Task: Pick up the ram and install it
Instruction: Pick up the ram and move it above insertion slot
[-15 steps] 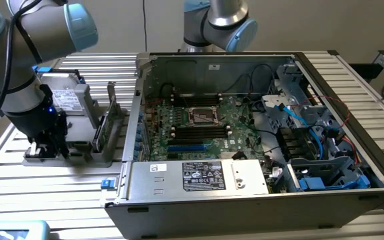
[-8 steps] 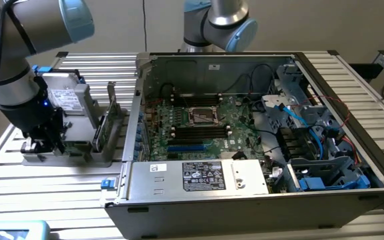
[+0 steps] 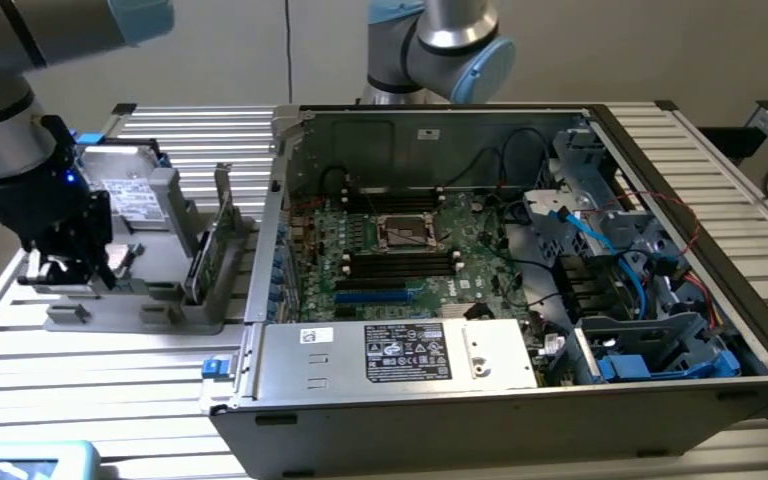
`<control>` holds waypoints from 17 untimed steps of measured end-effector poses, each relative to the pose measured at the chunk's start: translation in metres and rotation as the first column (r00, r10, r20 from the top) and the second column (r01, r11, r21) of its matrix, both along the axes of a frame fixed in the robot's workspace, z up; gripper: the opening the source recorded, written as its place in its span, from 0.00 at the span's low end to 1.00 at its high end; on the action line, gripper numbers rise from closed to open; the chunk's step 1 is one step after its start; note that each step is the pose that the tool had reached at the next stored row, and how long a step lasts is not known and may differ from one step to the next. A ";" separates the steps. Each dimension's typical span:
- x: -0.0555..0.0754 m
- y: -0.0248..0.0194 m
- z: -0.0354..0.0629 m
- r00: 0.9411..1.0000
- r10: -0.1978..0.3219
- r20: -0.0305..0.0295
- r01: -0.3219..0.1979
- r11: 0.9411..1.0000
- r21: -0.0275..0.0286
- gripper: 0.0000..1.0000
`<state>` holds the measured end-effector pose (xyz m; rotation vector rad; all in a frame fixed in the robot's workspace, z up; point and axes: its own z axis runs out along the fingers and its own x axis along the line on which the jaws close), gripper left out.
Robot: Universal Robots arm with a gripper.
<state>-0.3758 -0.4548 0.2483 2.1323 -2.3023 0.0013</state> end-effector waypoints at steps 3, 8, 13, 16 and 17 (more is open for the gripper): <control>0.000 0.0000 0.0132 1.000 0.000 0.000 0.000 1.000 0.000 0.14; 0.001 -0.0018 0.0360 1.000 0.000 0.001 0.000 1.000 0.000 0.14; 0.011 -0.0076 0.0586 1.000 0.000 0.001 0.000 1.000 0.001 0.14; 0.021 -0.0124 0.0725 1.000 0.000 0.001 0.000 1.000 0.001 0.14; 0.024 -0.0140 0.0770 1.000 0.000 0.001 0.000 1.000 0.001 0.14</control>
